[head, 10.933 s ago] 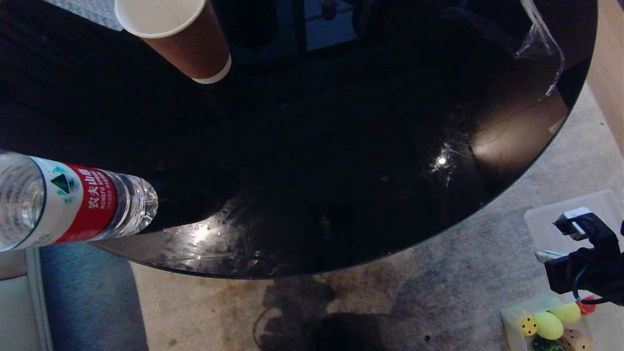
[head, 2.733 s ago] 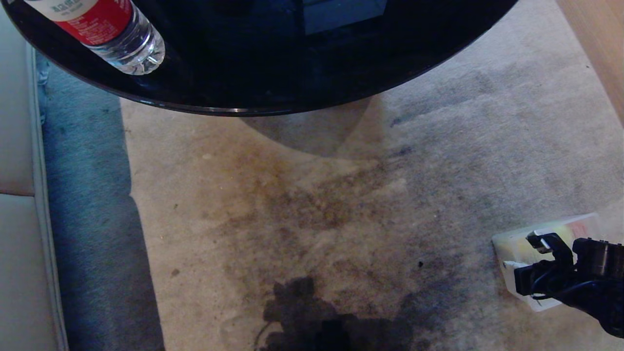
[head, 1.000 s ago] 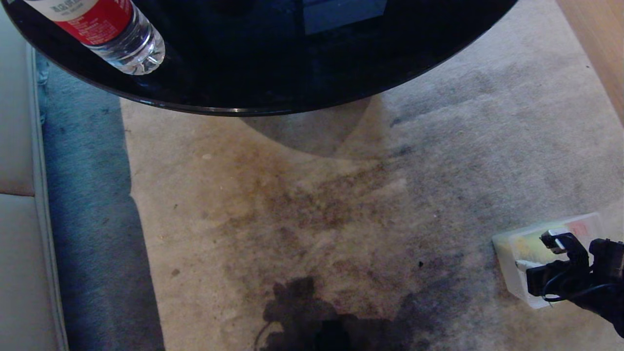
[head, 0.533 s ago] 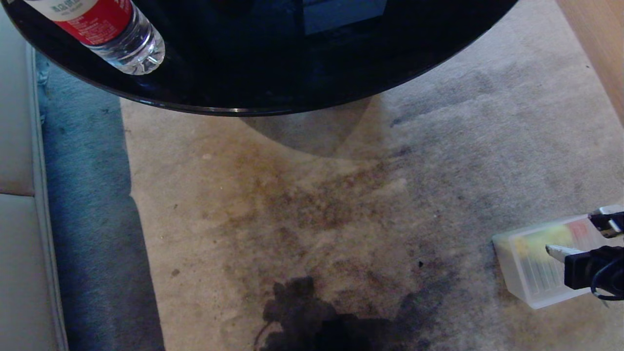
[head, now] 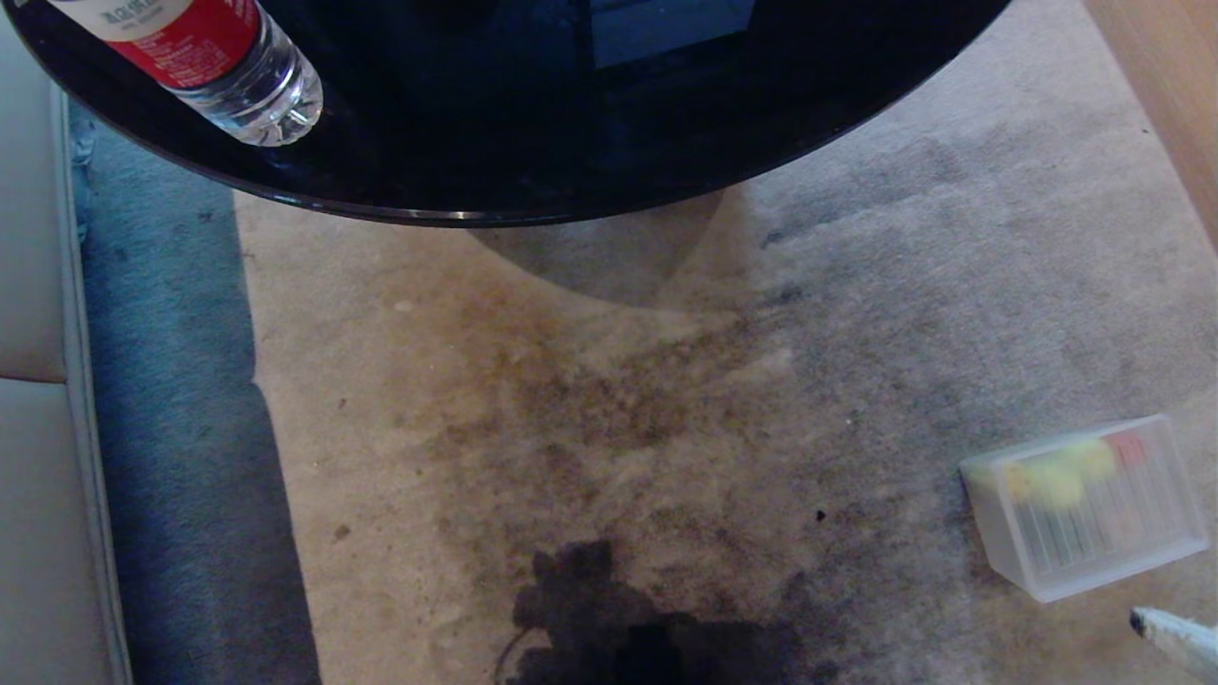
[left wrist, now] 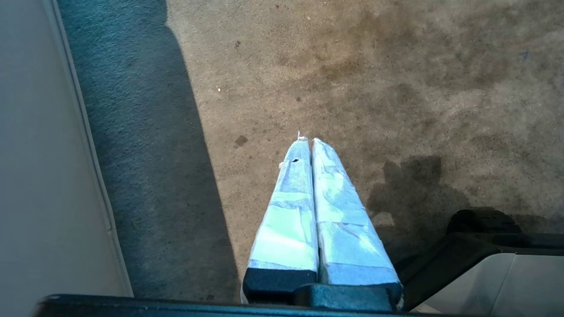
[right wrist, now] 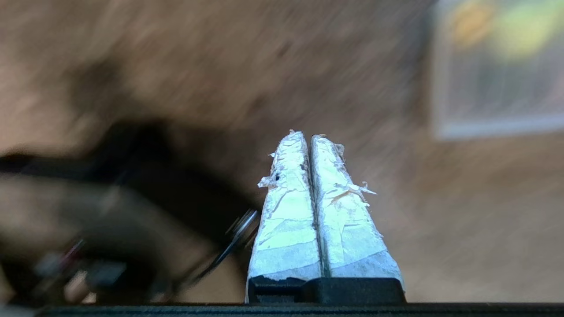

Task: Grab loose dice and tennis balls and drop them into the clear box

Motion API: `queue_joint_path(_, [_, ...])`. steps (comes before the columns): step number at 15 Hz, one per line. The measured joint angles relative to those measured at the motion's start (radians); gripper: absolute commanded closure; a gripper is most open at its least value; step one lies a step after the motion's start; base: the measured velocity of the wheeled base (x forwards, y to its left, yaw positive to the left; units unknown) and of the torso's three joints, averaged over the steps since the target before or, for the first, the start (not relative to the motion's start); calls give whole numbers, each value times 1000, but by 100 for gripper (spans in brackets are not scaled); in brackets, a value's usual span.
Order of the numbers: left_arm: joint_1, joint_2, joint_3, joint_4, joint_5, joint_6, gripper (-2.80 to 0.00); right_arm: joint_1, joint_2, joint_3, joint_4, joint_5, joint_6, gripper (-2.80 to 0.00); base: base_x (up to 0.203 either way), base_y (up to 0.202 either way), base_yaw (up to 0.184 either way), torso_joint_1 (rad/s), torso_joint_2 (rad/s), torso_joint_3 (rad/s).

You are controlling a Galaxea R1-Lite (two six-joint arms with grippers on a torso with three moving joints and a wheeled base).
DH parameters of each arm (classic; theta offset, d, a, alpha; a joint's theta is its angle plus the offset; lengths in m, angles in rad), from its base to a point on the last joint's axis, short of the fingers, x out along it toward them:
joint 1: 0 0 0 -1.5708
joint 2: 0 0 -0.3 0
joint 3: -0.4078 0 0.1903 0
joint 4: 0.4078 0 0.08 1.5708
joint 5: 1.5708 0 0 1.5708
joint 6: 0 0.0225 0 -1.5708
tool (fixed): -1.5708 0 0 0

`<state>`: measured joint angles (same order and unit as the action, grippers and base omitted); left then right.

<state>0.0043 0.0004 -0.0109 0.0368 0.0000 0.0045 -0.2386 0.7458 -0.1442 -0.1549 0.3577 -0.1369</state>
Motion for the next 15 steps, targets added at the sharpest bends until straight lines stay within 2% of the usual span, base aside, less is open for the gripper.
queue_joint_path(3, [0,0,0,0,0,0,0,132,-211,46,145,-182,40,0,0,0,0,0,0,0])
queue_joint_path(7, [0,0,0,0,0,0,0,170,-408,120,162,-334,41,0,0,0,0,0,0,0])
queue_joint_path(15, [0,0,0,0,0,0,0,142,-460,144,156,-331,30,0,0,0,0,0,0,0])
